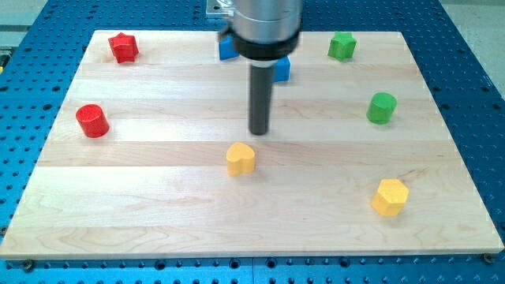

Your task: Slide the yellow heart to the bottom center

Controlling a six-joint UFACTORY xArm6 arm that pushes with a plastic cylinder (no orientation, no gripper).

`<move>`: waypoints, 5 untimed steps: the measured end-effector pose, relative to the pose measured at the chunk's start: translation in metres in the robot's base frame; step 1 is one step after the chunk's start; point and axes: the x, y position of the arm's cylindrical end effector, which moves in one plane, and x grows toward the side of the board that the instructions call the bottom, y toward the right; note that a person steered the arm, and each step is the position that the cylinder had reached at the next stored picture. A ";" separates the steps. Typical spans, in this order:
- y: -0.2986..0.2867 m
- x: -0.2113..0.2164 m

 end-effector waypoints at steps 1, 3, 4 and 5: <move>-0.059 0.002; -0.063 0.012; -0.054 0.015; -0.026 0.017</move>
